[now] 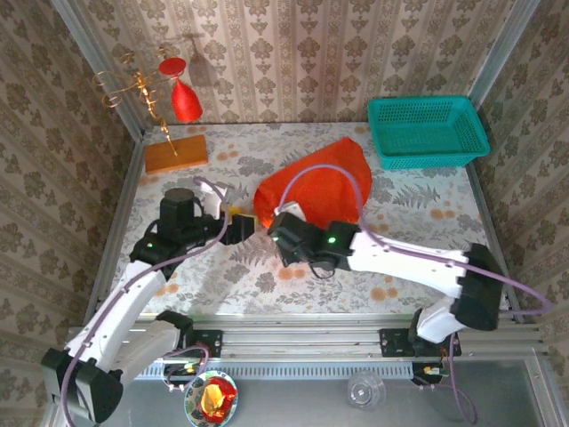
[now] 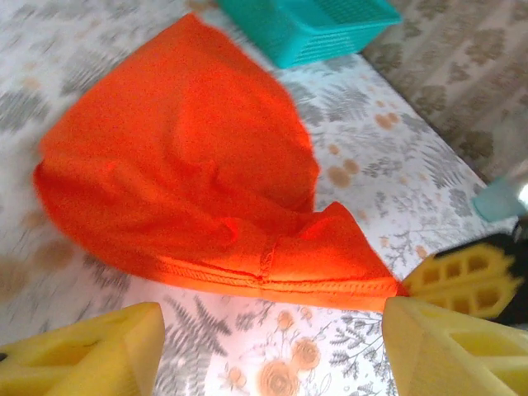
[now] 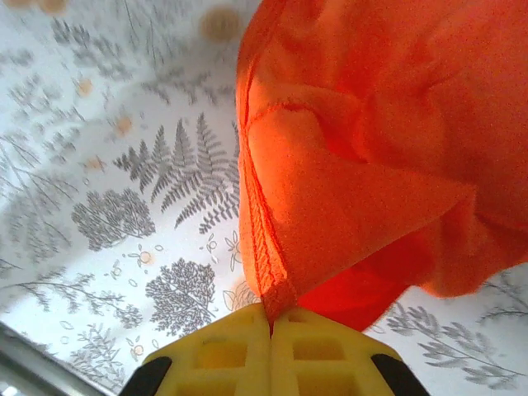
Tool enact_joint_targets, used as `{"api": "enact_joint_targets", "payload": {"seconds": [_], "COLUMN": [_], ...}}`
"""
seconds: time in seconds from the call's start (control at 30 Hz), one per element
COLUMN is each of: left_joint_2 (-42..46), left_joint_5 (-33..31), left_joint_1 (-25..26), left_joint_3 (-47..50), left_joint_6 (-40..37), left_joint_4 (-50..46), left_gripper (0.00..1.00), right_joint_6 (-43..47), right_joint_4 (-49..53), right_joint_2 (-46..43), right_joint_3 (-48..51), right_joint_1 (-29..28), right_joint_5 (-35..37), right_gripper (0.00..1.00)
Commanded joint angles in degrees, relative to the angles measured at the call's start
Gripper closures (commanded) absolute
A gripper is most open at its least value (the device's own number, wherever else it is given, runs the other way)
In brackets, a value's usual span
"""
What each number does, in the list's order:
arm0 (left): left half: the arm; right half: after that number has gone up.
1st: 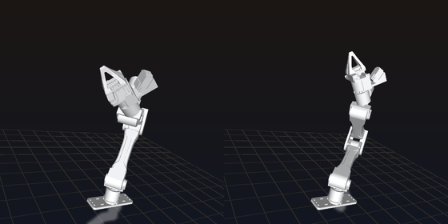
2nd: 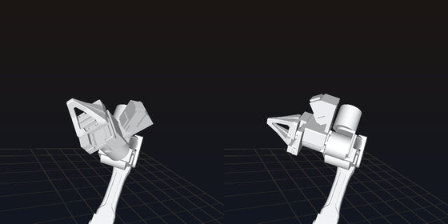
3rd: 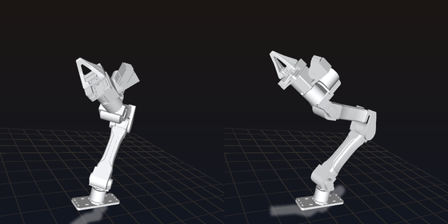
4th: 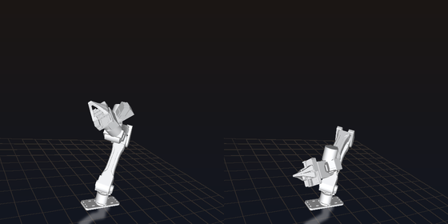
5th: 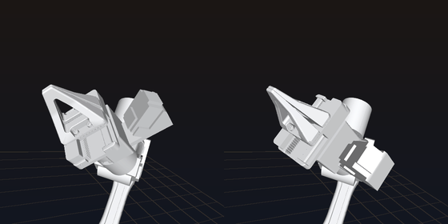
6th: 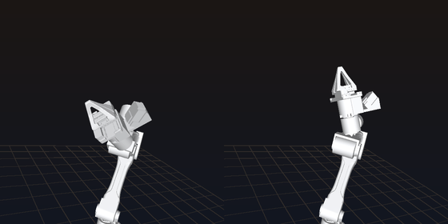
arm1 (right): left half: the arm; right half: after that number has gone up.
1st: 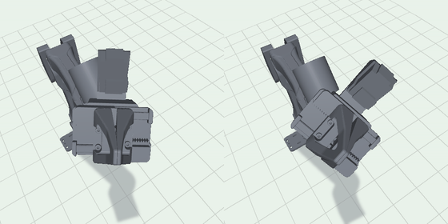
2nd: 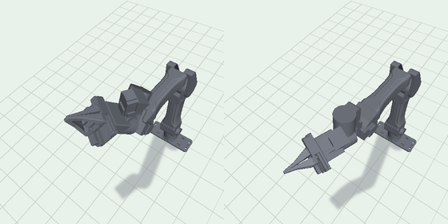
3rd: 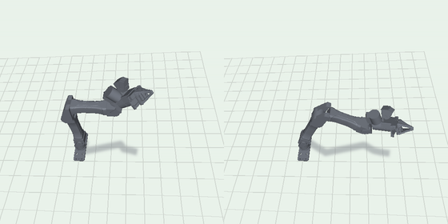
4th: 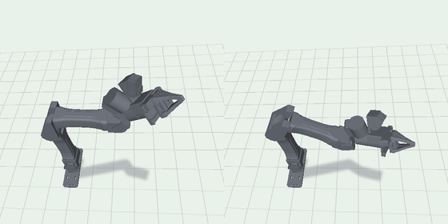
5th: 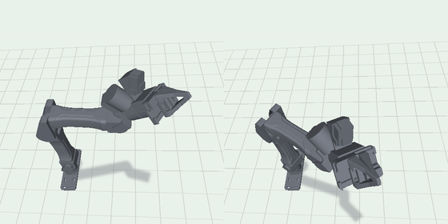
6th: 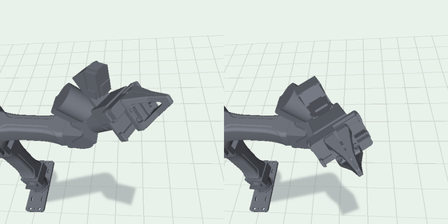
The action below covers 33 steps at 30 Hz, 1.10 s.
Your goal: Fold the inside-out t-shirt
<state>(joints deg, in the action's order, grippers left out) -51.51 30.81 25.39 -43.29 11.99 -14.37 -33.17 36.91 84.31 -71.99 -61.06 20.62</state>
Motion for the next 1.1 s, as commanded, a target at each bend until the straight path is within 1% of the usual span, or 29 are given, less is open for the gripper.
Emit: {"api": "enact_joint_targets", "payload": {"seconds": [0.0, 0.13, 0.23, 0.3, 0.4, 0.53, 0.63, 0.7, 0.83, 0.9, 1.07], "left_joint_2": [-2.89, -9.23, -14.24, -17.28, -21.44, -26.54, -29.17, -30.66, -33.5, -35.24, -38.77], "left_joint_5": [1.95, 1.61, -0.44, -3.14, -8.54, -11.09, -14.15, -17.02, -23.17, -24.51, -24.08], "left_joint_1": [5.08, 11.28, 15.77, 18.37, 21.27, 22.24, 23.0, 23.12, 23.01, 22.62, 20.43], "left_joint_3": [-2.27, -7.14, -10.42, -12.33, -13.91, -15.22, -15.04, -14.24, -12.45, -12.17, -11.23], "left_joint_6": [-6.44, -13.79, -20.95, -24.85, -29.53, -30.62, -31.04, -31.24, -30.41, -29.66, -25.98], "left_joint_4": [9.58, 10.33, 9.77, 9.21, 10.14, 12.05, 13.79, 15.48, 19.6, 20.68, 22.42], "left_gripper": [0.29, 0.29, 0.24, 0.2, 0.17, 0.17, 0.17, 0.14, 0.14, 0.17, 0.27], "right_joint_6": [0.45, 1.19, 2.03, 2.45, 3.26, 3.55, 3.47, 3.55, 3.65, 4.06, 5.92], "right_joint_4": [3.32, 3.05, 2.89, 3.58, 4.09, 4.32, 4.4, 4.32, 5.14, 5.69, 8.01], "right_joint_2": [-7.23, -14.92, -18.77, -20.44, -22.05, -22.53, -22.26, -22.02, -21.56, -21.64, -22.48], "right_joint_3": [2.58, 3.33, 3.12, 2.43, 1.35, 0.3, -0.49, -1.1, -3.2, -4.73, -8.67], "right_joint_1": [2.97, 7.63, 11.56, 13.51, 15.5, 16.54, 16.61, 16.67, 16.84, 16.94, 17.74], "right_joint_5": [-0.03, -3.7, -6.79, -8.14, -9.32, -10.34, -10.92, -11.17, -10.79, -10.32, -7.4], "right_gripper": [1.0, 1.0, 1.0, 1.0, 1.0, 1.0, 1.0, 1.0, 1.0, 1.0, 1.0]}}
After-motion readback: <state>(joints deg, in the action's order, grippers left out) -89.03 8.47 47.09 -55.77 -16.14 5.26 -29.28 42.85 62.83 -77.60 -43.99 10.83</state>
